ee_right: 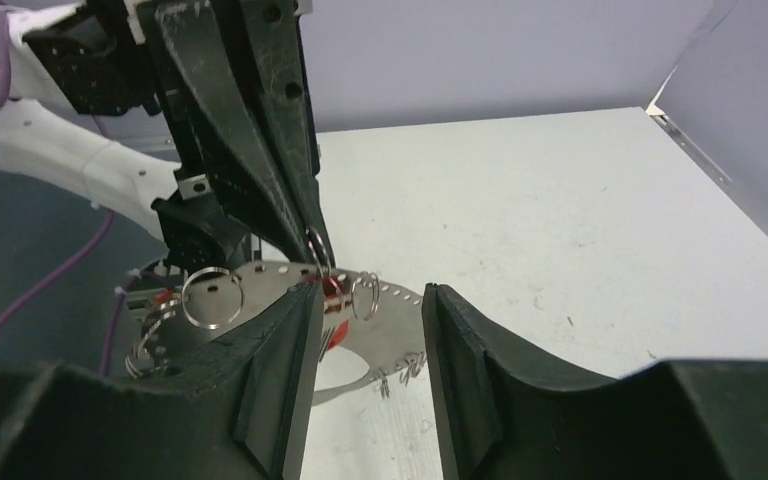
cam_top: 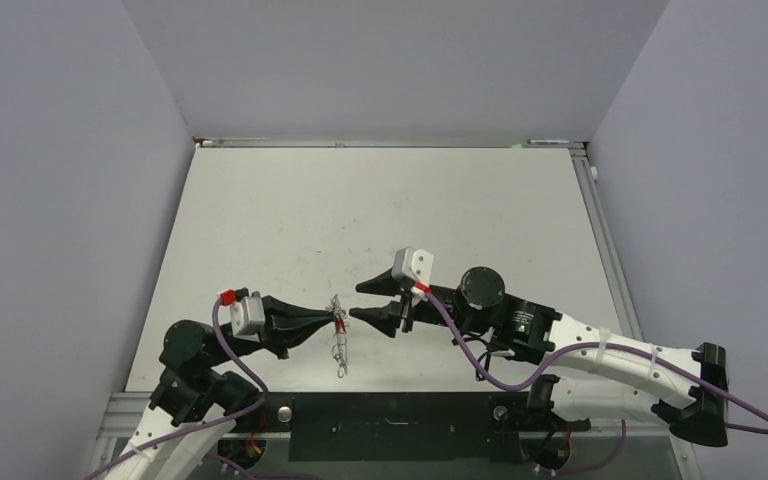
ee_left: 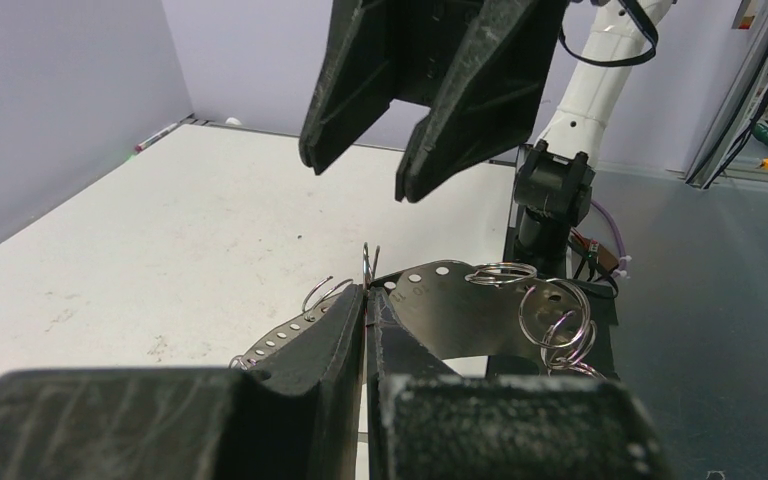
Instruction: Put the keys on the keyring
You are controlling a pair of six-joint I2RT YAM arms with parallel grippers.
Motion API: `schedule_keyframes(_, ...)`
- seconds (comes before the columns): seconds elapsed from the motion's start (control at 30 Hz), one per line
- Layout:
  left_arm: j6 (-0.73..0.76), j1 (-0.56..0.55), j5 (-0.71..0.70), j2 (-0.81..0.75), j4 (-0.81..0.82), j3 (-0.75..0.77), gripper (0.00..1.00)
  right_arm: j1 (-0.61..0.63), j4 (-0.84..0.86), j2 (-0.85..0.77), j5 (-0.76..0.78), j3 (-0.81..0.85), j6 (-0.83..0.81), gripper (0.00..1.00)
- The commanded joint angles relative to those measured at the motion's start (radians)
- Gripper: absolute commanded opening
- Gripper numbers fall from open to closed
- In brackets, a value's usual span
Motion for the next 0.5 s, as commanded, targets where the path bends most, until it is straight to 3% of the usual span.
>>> schedule_keyframes(0.0, -0.014, 0.007, 0.022, -0.011, 0.060, 0.007, 0.00, -0.003, 0.140, -0.069, -0.064, -0.086, -0.125, 0.42)
schedule_keyframes(0.23, -0.049, 0.007, 0.047, -0.005, 0.113, -0.003, 0.00, -0.018, 0.081, -0.044, -0.248, -0.051, -0.202, 0.39)
schedule_keyframes(0.47, -0.066, 0.007, 0.064, -0.001, 0.140, -0.010, 0.00, -0.023, 0.082, 0.011, -0.297, -0.009, -0.207, 0.35)
